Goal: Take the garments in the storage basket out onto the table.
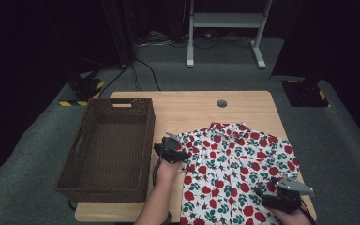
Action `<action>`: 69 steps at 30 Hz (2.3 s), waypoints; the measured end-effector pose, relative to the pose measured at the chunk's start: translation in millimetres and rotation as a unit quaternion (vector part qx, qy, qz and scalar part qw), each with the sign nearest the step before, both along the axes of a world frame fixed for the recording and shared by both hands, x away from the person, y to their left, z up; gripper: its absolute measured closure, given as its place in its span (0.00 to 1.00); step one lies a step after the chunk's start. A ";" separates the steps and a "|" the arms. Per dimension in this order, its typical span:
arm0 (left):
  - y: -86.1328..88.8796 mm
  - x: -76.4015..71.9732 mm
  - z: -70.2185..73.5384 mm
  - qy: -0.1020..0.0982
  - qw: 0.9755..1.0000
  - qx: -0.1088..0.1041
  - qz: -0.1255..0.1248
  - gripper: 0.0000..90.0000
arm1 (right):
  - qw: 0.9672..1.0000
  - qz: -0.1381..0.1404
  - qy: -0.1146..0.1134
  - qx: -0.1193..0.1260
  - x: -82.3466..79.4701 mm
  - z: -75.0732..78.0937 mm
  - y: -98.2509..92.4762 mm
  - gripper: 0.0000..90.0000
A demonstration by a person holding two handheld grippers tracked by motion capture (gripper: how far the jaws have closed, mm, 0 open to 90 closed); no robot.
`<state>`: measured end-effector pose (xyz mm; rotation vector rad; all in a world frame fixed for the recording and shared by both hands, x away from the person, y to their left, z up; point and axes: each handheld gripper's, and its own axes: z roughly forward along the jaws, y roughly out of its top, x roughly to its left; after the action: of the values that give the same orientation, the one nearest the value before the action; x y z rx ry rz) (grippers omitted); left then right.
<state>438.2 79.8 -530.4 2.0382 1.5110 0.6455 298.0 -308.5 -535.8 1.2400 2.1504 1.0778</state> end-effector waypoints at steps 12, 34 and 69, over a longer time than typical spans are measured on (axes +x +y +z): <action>2.0 -3.0 -0.5 -0.006 0.999 -0.045 -0.012 0.40 | 1.000 0.003 0.004 0.003 0.4 -1.0 0.9 0.21; 8.4 -11.3 34.4 -0.048 0.998 0.027 0.009 0.95 | 1.000 0.006 0.003 0.007 -0.3 1.7 3.9 0.21; -56.2 -22.6 54.7 -0.100 0.991 0.015 -0.089 0.85 | 1.000 0.007 0.005 0.013 -0.5 1.5 0.1 0.22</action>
<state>415.6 23.5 -475.7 2.0341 1.1972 0.7778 297.4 -308.4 -534.3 1.2462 2.1623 1.1109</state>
